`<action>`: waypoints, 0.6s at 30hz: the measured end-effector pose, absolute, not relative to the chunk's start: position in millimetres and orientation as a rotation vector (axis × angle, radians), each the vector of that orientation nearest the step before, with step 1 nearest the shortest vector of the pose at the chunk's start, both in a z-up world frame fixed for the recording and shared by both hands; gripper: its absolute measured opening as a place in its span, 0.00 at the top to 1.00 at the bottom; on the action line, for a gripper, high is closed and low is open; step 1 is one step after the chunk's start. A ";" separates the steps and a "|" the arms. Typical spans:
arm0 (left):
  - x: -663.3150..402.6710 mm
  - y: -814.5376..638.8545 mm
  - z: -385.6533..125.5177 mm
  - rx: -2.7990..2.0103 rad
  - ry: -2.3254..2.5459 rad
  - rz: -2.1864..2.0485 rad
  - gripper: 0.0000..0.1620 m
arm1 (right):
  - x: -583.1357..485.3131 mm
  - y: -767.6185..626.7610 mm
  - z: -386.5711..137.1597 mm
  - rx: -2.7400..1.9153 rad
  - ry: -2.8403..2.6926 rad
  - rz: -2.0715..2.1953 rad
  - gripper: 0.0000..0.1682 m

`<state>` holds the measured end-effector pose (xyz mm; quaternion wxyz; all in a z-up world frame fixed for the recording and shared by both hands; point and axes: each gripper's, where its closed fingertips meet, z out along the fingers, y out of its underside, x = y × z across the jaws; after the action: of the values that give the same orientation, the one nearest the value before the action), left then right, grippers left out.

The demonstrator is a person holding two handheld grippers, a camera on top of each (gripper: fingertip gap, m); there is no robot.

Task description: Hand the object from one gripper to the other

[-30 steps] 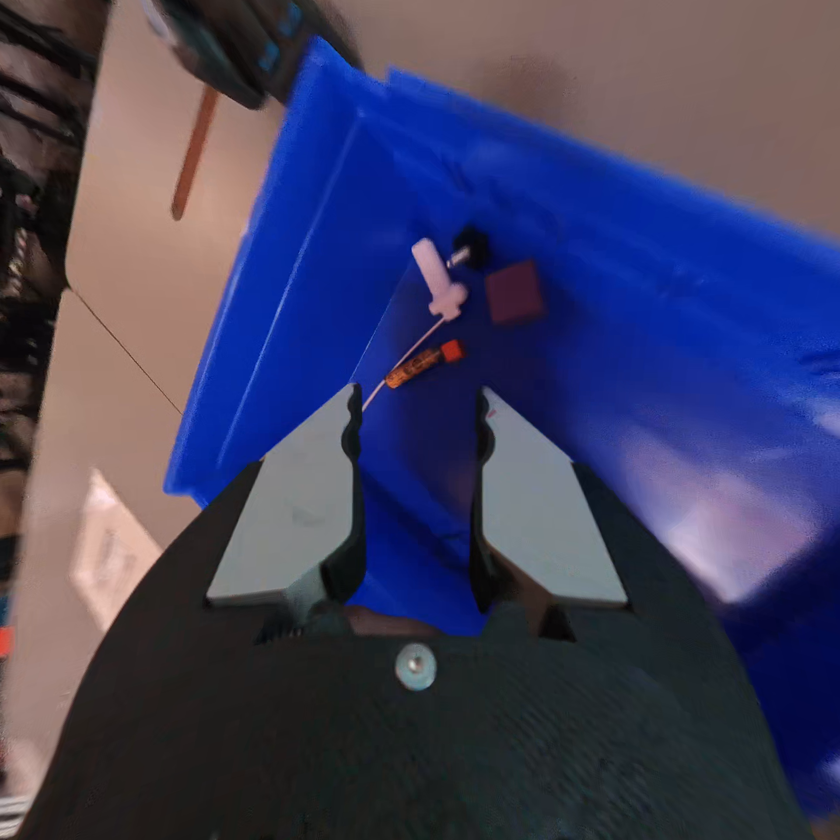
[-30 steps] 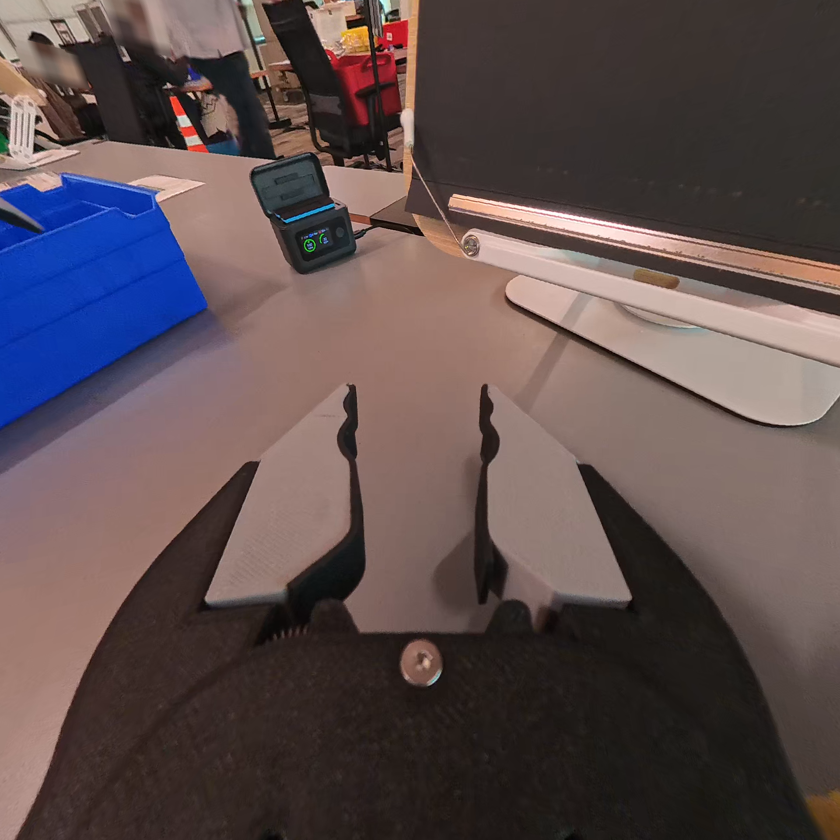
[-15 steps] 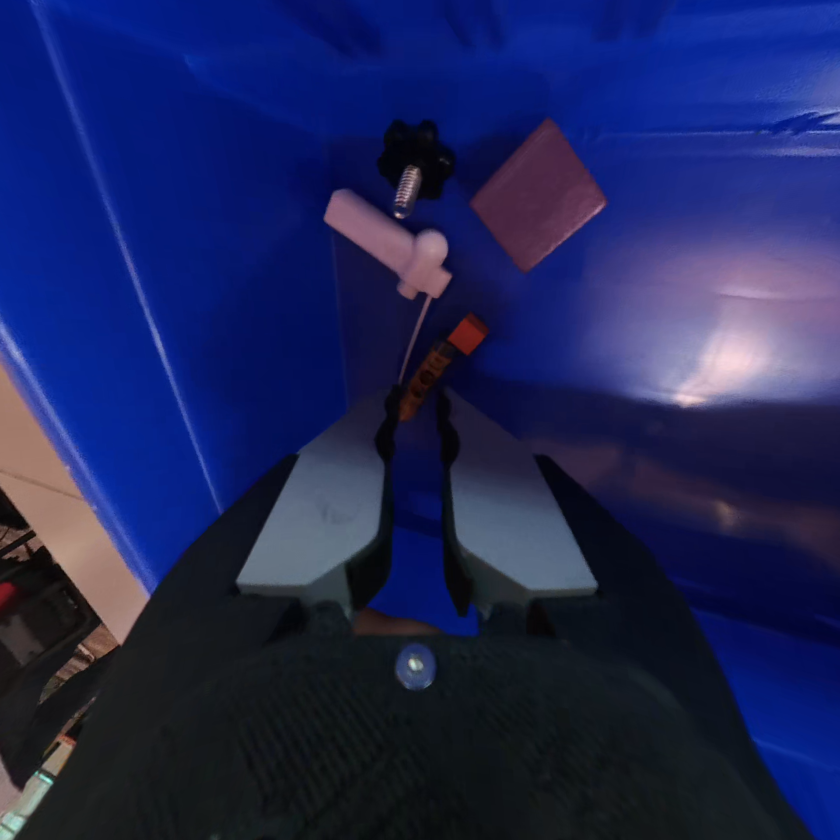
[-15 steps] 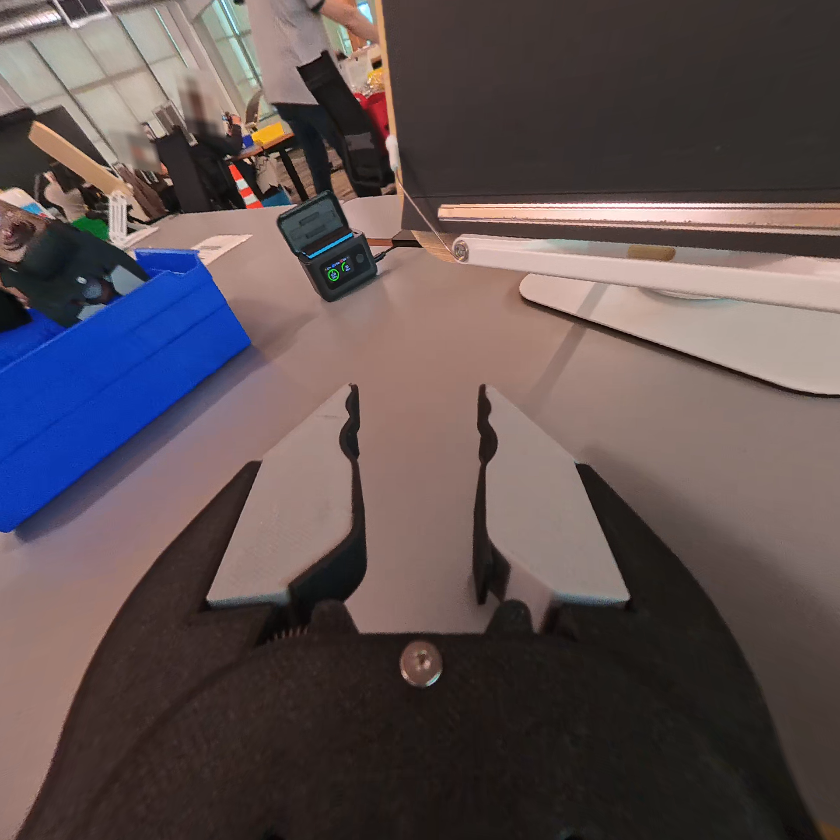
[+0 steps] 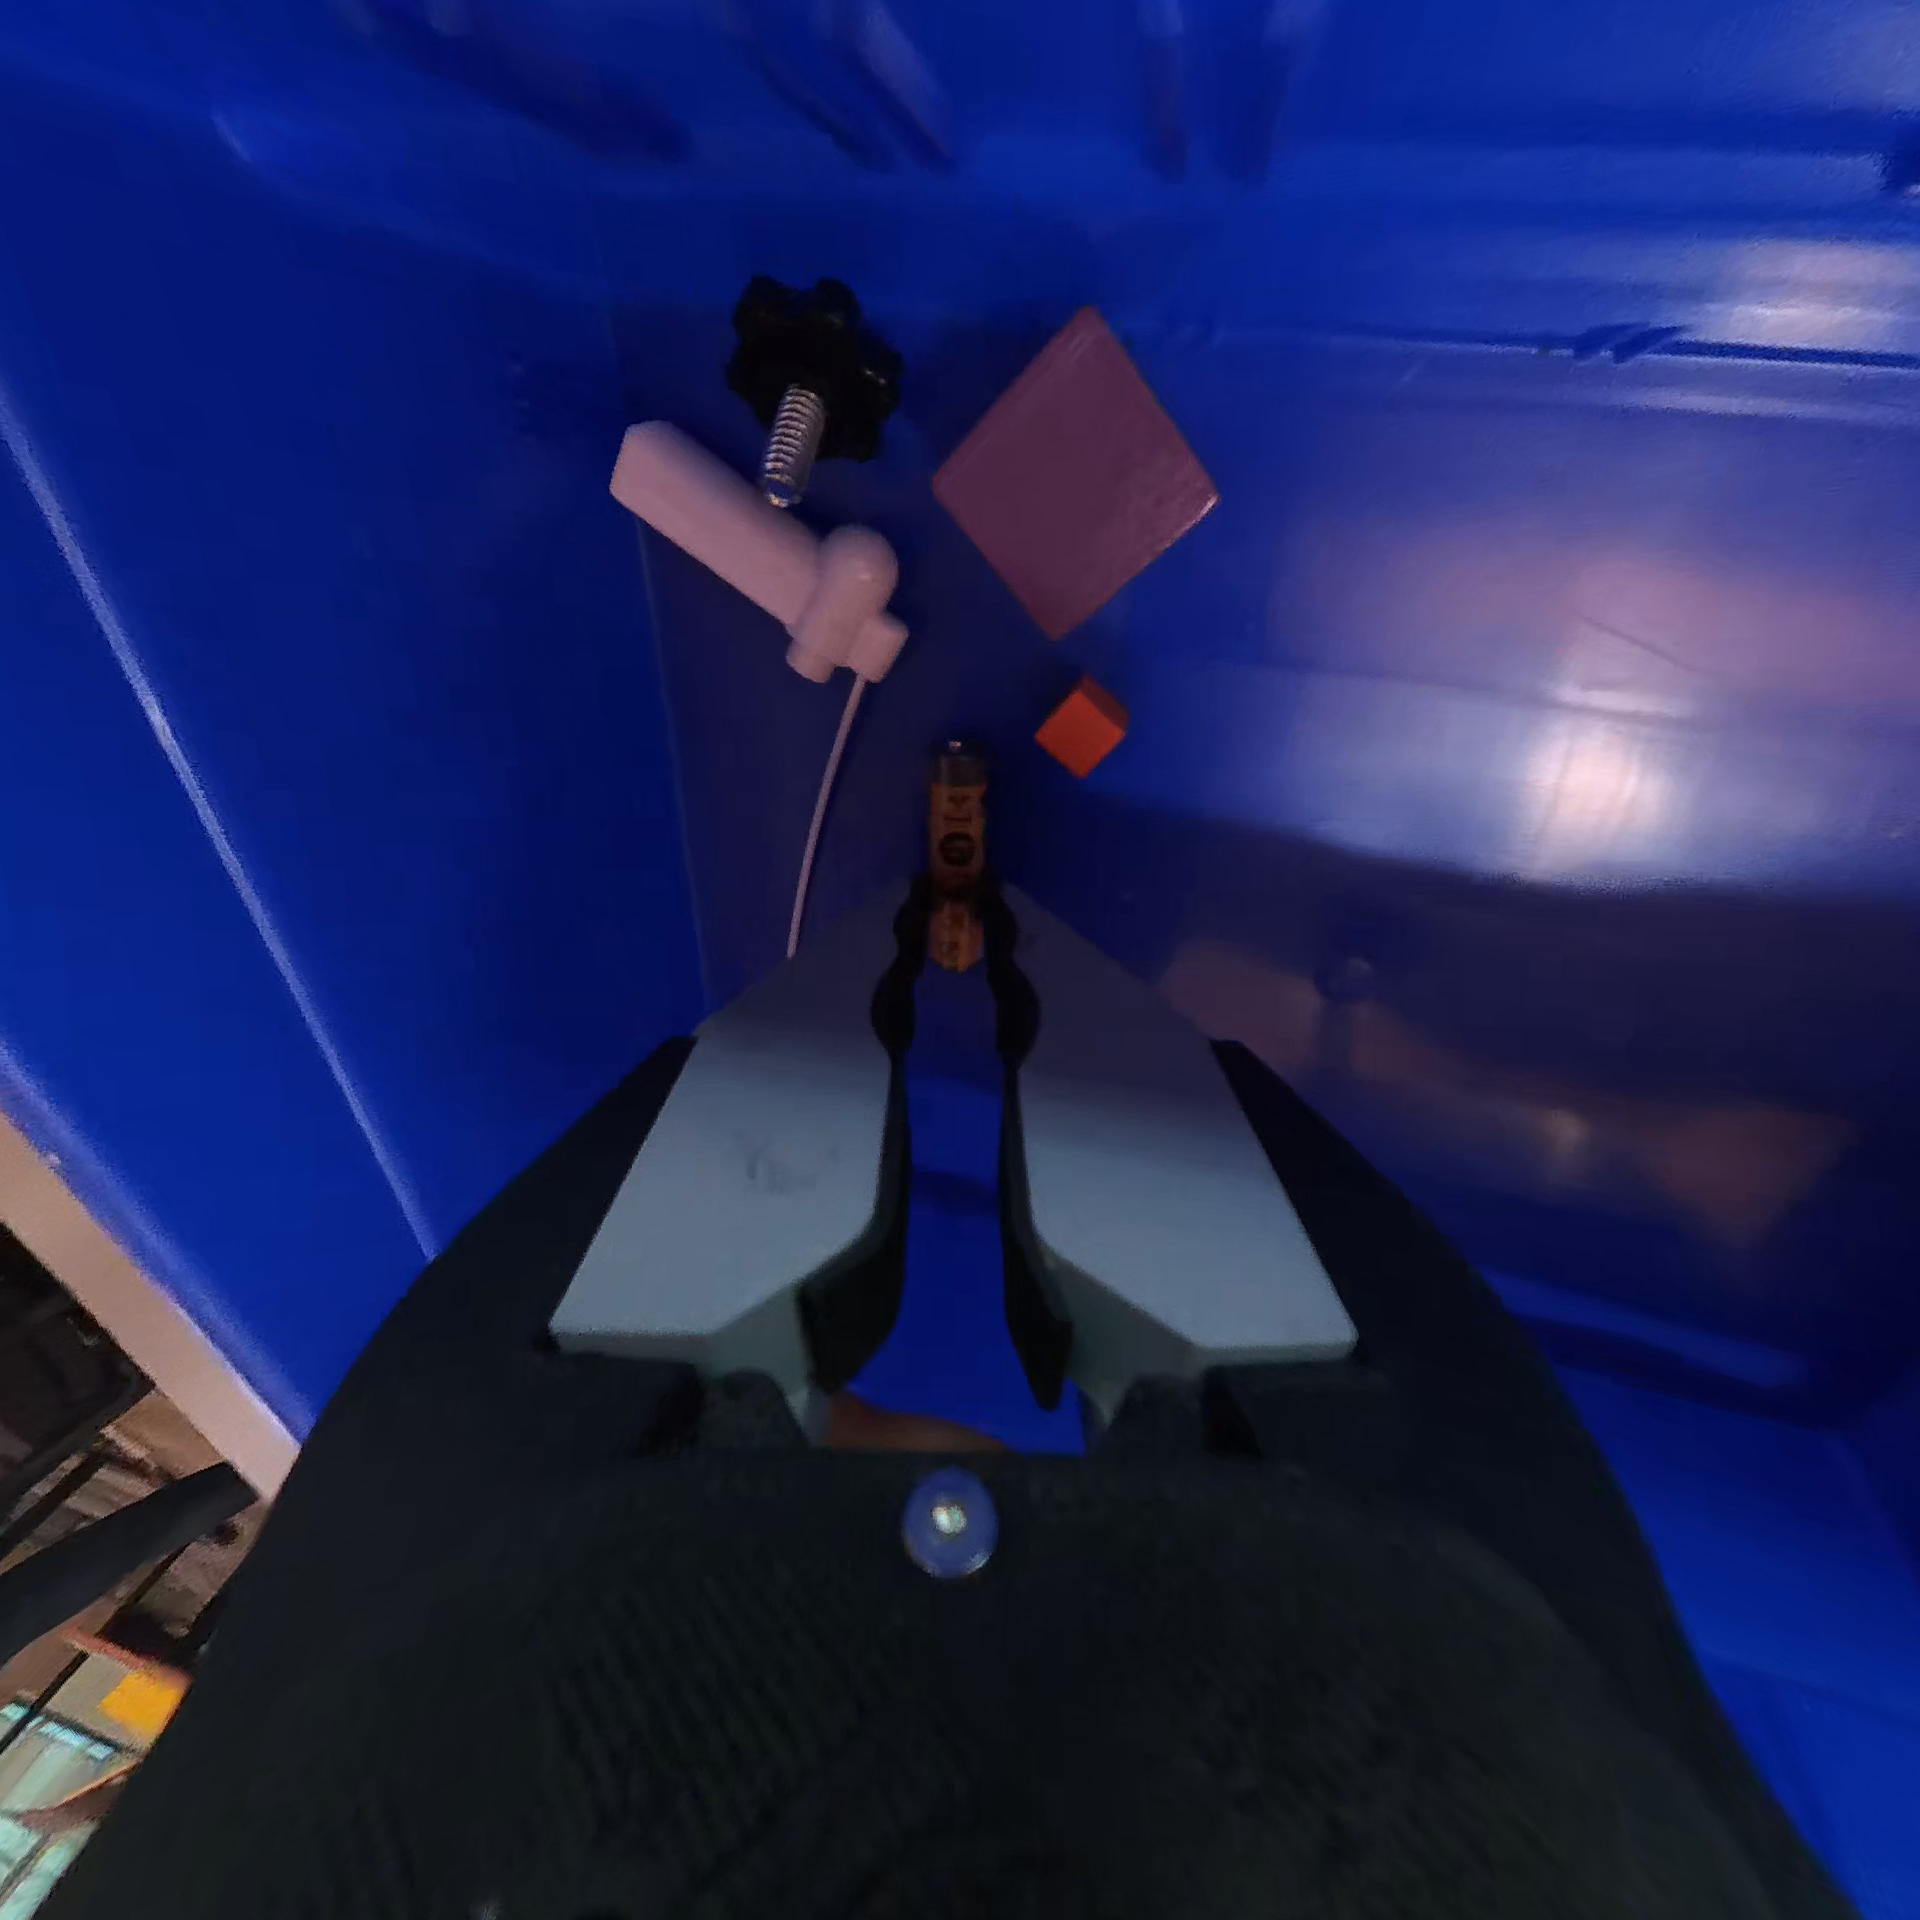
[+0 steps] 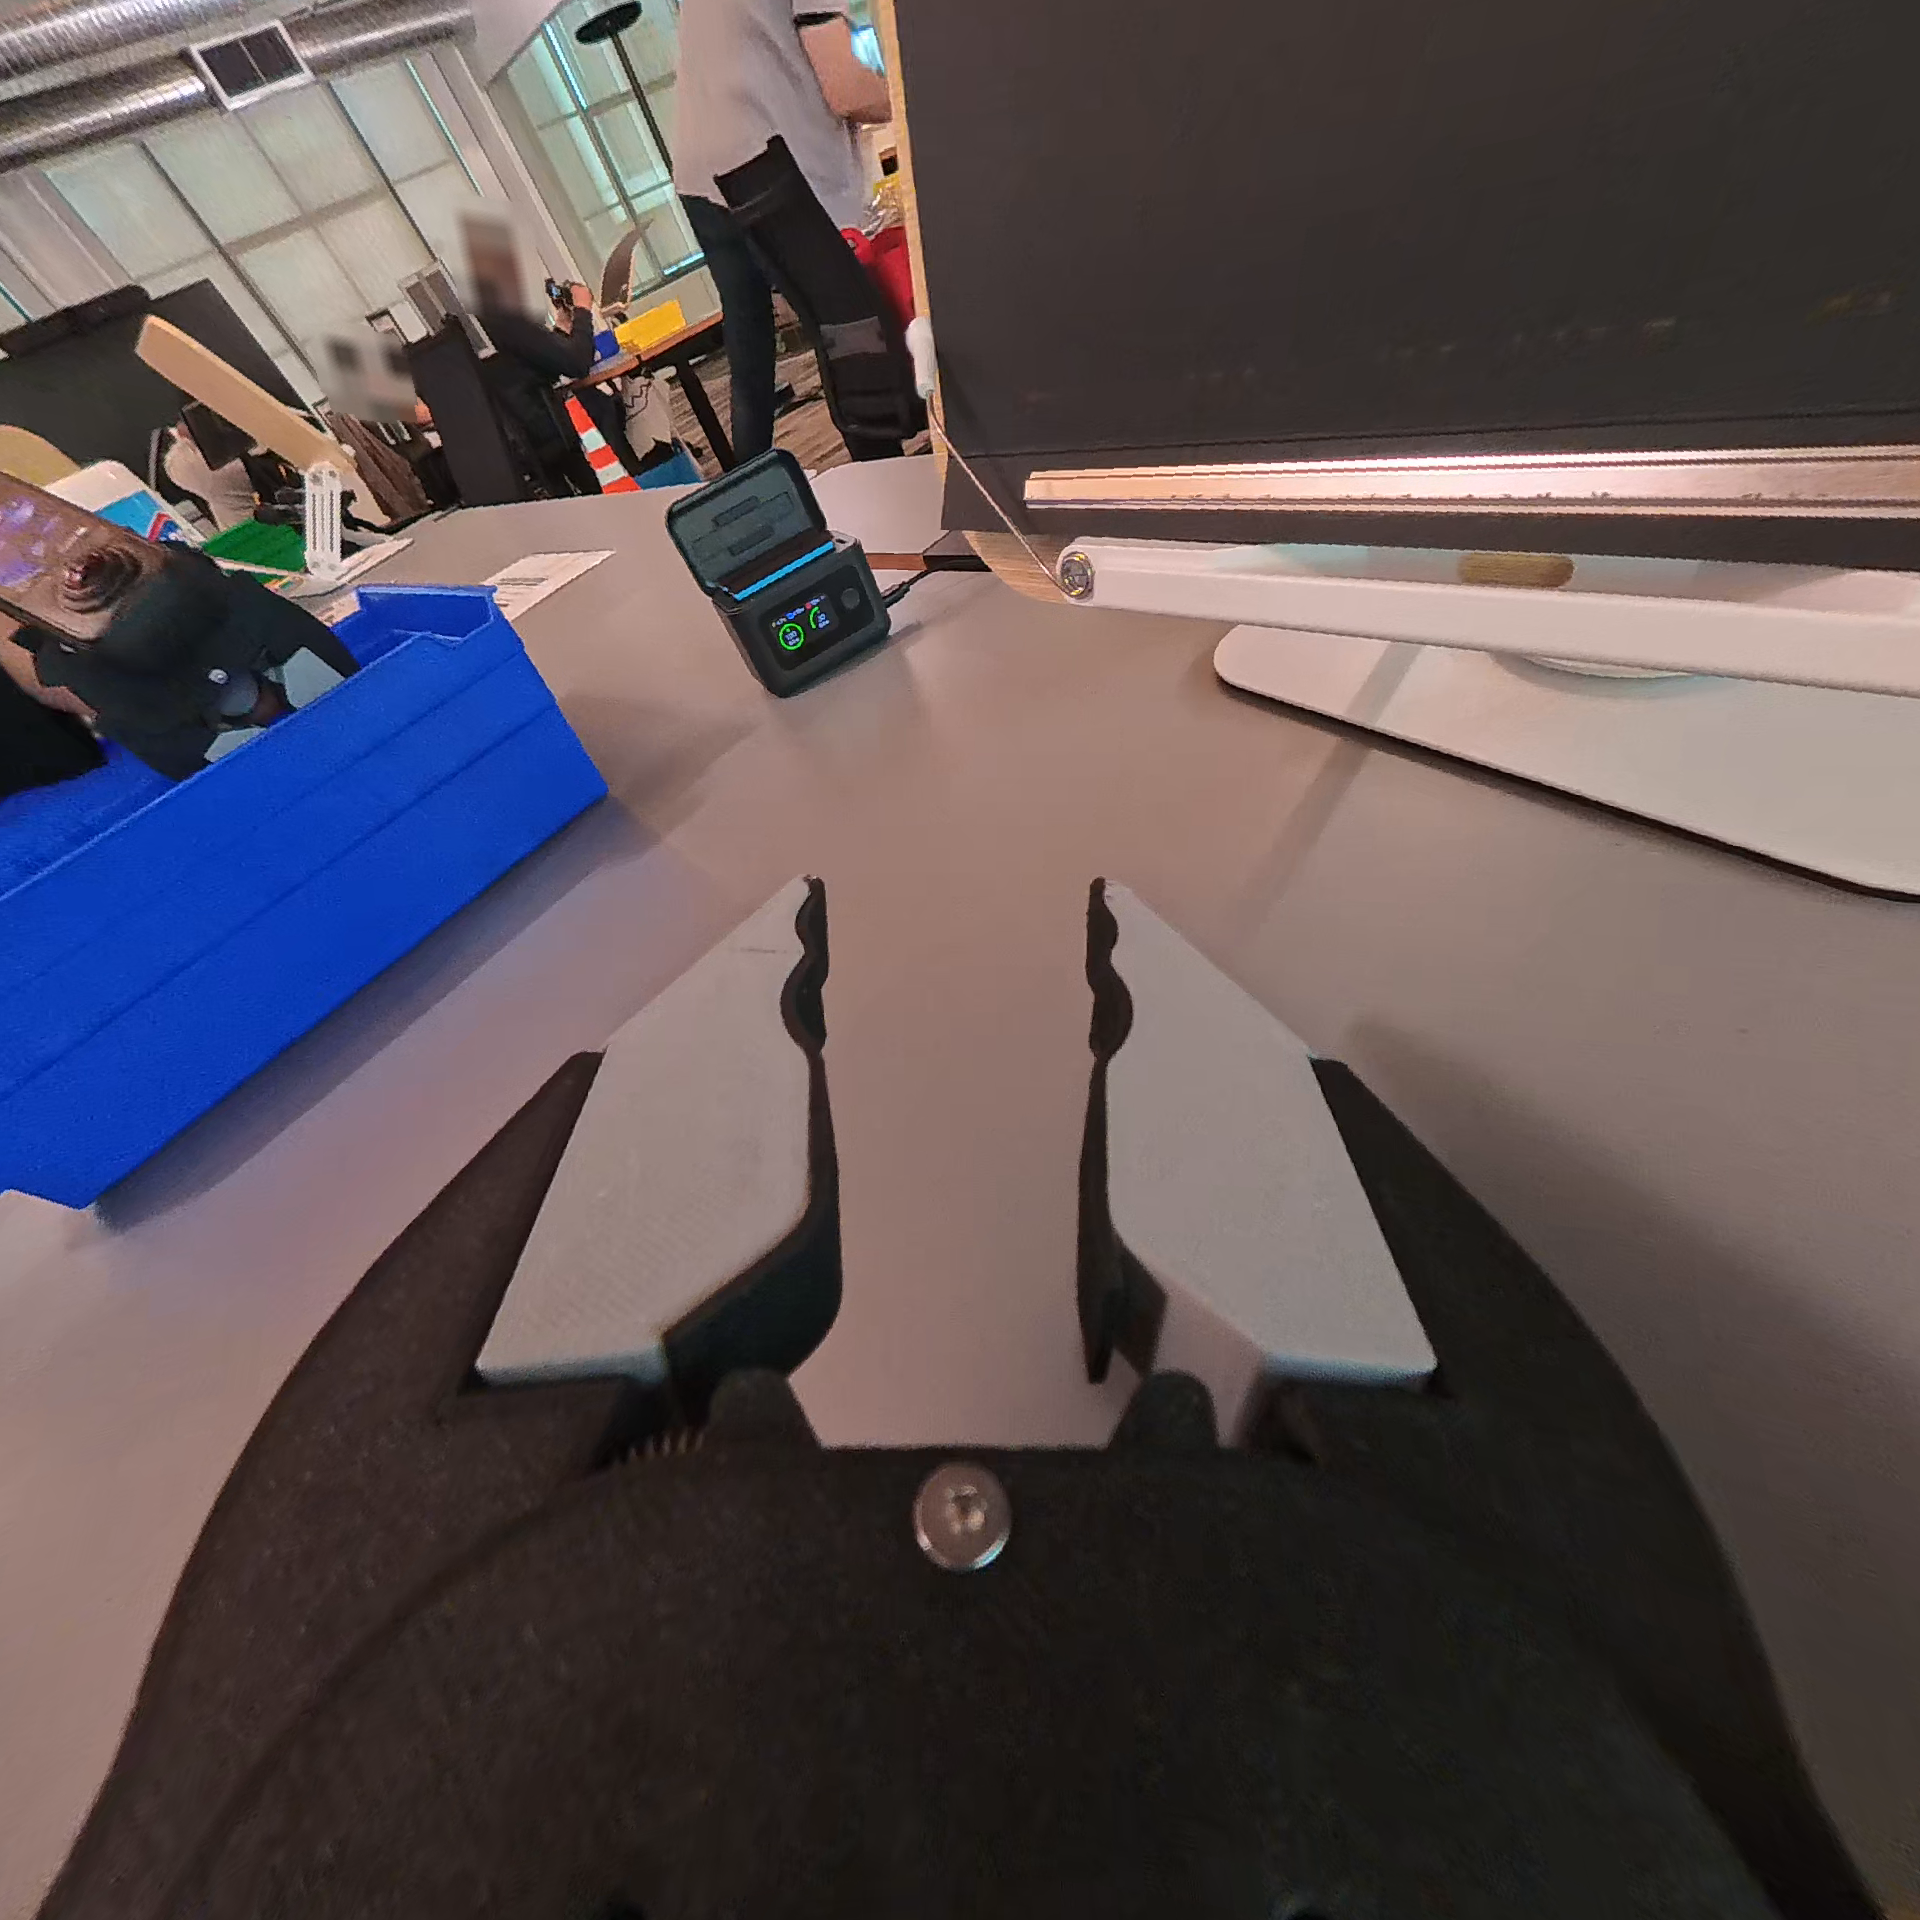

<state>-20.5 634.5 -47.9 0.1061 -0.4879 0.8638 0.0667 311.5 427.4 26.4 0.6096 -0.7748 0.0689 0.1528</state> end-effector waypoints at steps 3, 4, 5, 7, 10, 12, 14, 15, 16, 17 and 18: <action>-23.4 640.6 -37.8 -1.357 2.470 0.298 0.95 | 308.9 426.2 26.8 -1.789 0.149 0.352 0.72; -22.3 640.1 -28.9 -1.359 2.423 0.283 0.95 | 307.8 425.9 26.8 -1.790 0.143 0.351 0.72; -20.1 640.5 -16.3 -1.358 2.367 0.268 0.95 | 306.3 425.8 26.8 -1.791 0.135 0.351 0.72; -11.5 644.2 19.6 -1.335 2.217 0.253 0.95 | 302.3 425.9 26.9 -1.795 0.111 0.353 0.72; 14.2 631.8 89.0 -1.316 1.970 0.099 0.95 | 295.3 426.5 26.9 -1.803 0.069 0.349 0.72; 37.8 605.0 131.0 -1.330 1.832 -0.114 0.95 | 288.0 426.7 28.1 -1.800 0.033 0.363 0.72; 65.5 569.9 165.4 -1.319 1.701 -0.342 0.95 | 277.2 426.5 30.3 -1.792 -0.011 0.402 0.71; 77.8 550.2 175.7 -1.312 1.667 -0.436 0.95 | 270.9 426.1 31.9 -1.787 -0.038 0.422 0.71; 90.2 529.2 182.4 -1.304 1.641 -0.529 0.95 | 264.3 425.3 33.8 -1.782 -0.069 0.442 0.70; 103.3 508.2 187.1 -1.297 1.606 -0.626 0.95 | 257.6 424.2 35.5 -1.775 -0.102 0.461 0.70; 116.1 485.8 188.4 -1.291 1.583 -0.732 0.95 | 251.4 422.9 37.1 -1.772 -0.132 0.478 0.70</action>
<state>116.1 485.8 188.4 0.4672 -0.5260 0.6450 -0.2984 251.4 422.9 37.1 0.6059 -0.7661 -0.0571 0.2067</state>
